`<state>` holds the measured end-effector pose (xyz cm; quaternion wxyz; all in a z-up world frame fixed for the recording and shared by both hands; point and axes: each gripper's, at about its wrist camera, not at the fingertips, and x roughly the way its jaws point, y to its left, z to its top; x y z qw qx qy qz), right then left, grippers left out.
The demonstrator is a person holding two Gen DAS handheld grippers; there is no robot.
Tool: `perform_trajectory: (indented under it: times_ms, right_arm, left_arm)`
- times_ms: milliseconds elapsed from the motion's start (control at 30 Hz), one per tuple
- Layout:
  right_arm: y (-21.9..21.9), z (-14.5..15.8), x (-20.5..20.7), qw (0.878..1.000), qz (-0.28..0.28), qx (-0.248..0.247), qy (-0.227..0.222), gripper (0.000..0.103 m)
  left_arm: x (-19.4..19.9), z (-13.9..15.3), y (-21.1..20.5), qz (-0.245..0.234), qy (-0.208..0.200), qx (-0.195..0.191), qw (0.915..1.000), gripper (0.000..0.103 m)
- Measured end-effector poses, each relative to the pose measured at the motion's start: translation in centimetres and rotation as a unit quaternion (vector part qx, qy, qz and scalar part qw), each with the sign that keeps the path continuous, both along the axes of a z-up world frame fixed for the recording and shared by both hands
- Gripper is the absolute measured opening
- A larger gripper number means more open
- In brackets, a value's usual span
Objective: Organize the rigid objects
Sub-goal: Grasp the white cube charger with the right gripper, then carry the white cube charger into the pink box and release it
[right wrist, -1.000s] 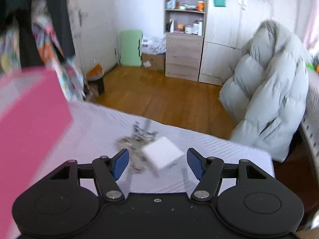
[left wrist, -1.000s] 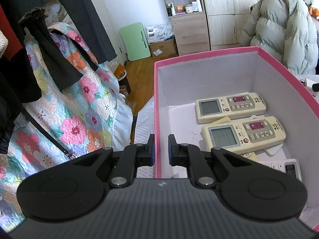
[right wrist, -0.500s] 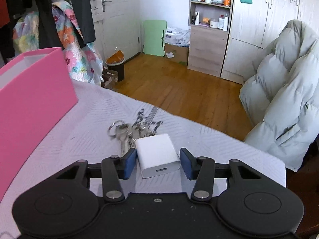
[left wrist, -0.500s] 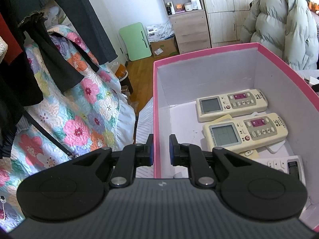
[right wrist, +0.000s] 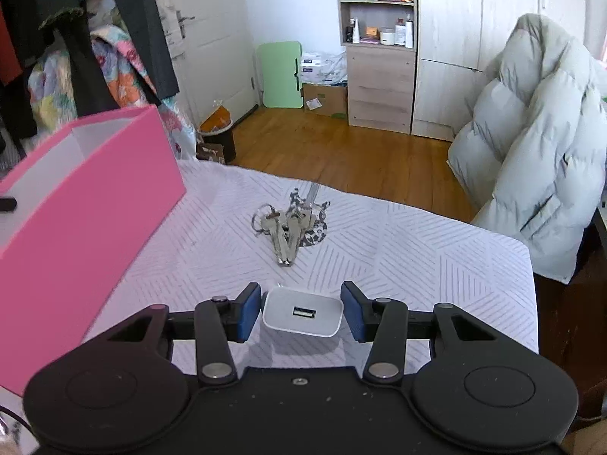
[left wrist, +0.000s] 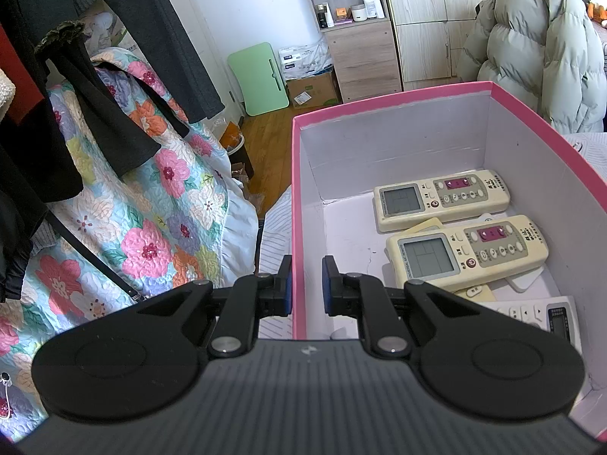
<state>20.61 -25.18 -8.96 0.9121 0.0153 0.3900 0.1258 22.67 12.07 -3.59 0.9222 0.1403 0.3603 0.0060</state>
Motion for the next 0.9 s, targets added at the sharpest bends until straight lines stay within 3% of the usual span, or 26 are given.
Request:
perform_trajectory:
  times_ms: [267,500,733,900]
  right_arm:
    - [2.3,4.3,-1.7,0.998,0.034,0.015,-0.043,0.051]
    - [7.1,9.1,-1.5,0.987,0.125,0.072,-0.076,0.051]
    - [15.4,9.4,3.5,0.961,0.234,0.144,0.032,0.051]
    - [21.0,6.9,7.4,0.945,0.255,0.161,0.125,0.051]
  left_arm:
    - [0.0,0.0,0.0,0.0,0.0,-0.001,1.0,0.012]
    - [0.0,0.0,0.0,0.0,0.0,0.0,1.0,0.012]
    - [-0.1,0.0,-0.3,0.004,-0.005,0.01,0.9999,0.012]
    - [-0.2,0.1,-0.1,0.008,-0.009,0.012,0.9999,0.011]
